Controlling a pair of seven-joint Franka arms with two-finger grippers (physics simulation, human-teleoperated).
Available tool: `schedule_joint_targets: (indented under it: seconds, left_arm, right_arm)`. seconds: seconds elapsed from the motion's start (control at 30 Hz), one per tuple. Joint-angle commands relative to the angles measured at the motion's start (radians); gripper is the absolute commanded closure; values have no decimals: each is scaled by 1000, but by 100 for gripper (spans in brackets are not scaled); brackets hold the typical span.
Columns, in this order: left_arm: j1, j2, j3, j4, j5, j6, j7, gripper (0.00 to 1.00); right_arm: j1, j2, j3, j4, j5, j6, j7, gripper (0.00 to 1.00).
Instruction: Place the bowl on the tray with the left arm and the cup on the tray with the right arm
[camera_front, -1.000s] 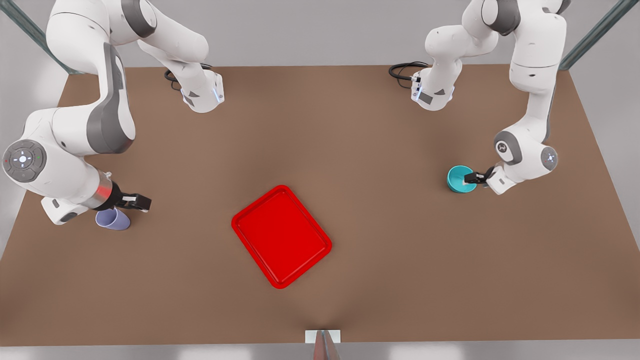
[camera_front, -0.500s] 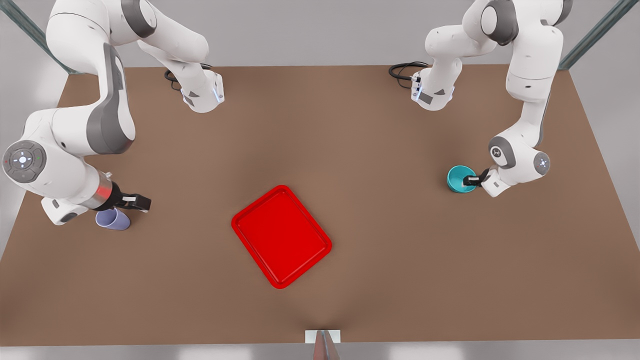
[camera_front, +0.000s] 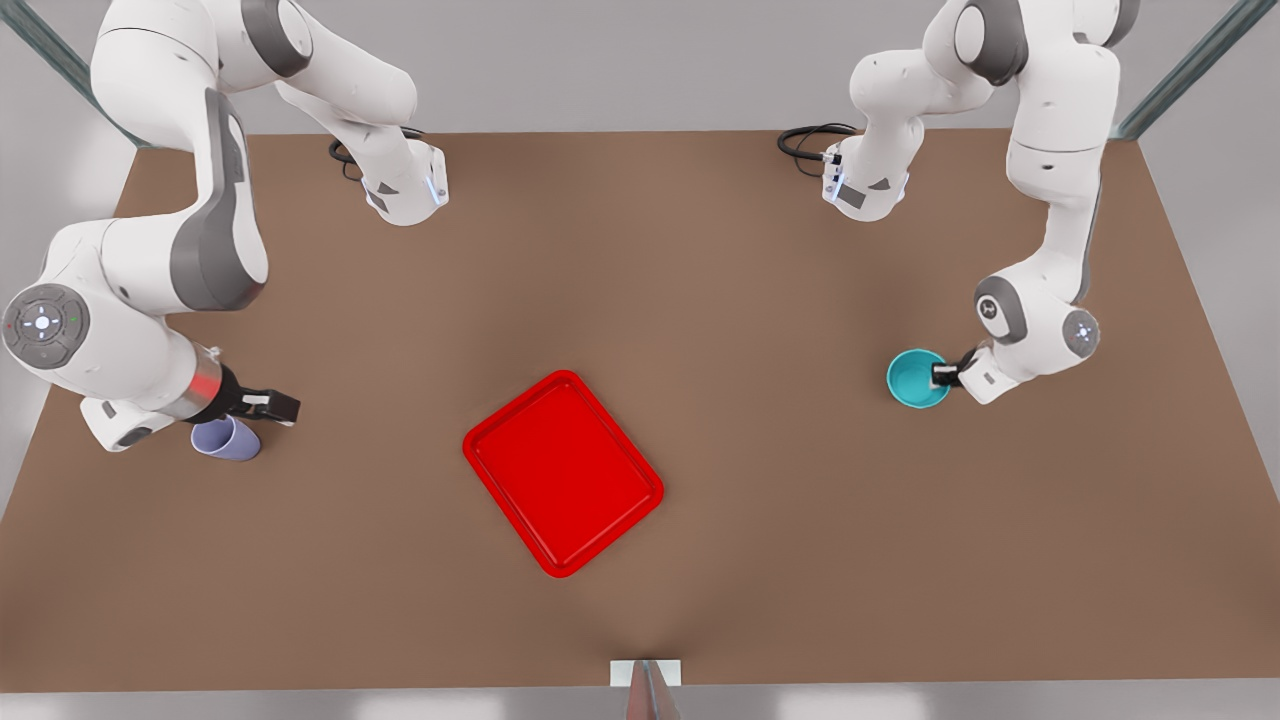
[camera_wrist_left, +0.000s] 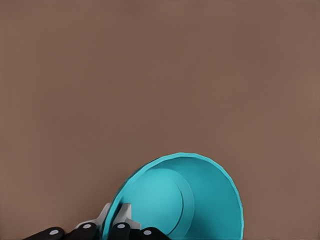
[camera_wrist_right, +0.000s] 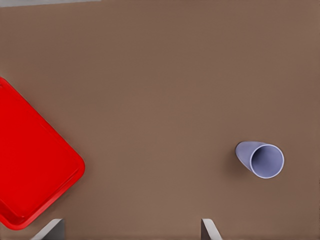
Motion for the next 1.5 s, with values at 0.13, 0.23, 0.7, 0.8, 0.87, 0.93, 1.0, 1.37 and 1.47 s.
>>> schedule_joint_targets:
  seconds: [0.13,0.23,0.7,0.8,0.87,0.93,1.0,1.37,1.47]
  left_arm:
    - [-214,13,-4,137,-279,-10,-267,79]
    - [-393,115,-5,309,-322,-8,-654,79]
    - [-767,627,-7,1004,-357,124,-1741,79]
    - [-789,673,-7,1004,-354,182,-1740,79]
    - [-804,675,-7,1004,-356,185,-1738,79]
    - [-800,673,-5,1005,-356,185,-1737,79]
    - [-795,673,-4,1005,-356,185,-1737,32]
    - [-781,662,21,1007,-356,178,-1737,0]
    - [-745,610,55,1005,-356,83,-1731,0]
  right_arm:
    - [-12,0,0,0,-2,0,-3,0]
    - [8,0,3,-2,6,-6,-6,0]
    - [-496,-144,135,-554,-51,442,-265,0]
    - [-539,-91,135,-612,-51,561,-328,0]
    - [-570,-23,132,-611,-51,632,-373,0]
    - [-590,12,132,-606,-55,658,-400,0]
    - [-588,27,130,-597,-60,667,-407,0]
    - [-578,186,86,-479,-172,724,-387,0]
    - [-579,195,86,-474,-170,713,-347,0]
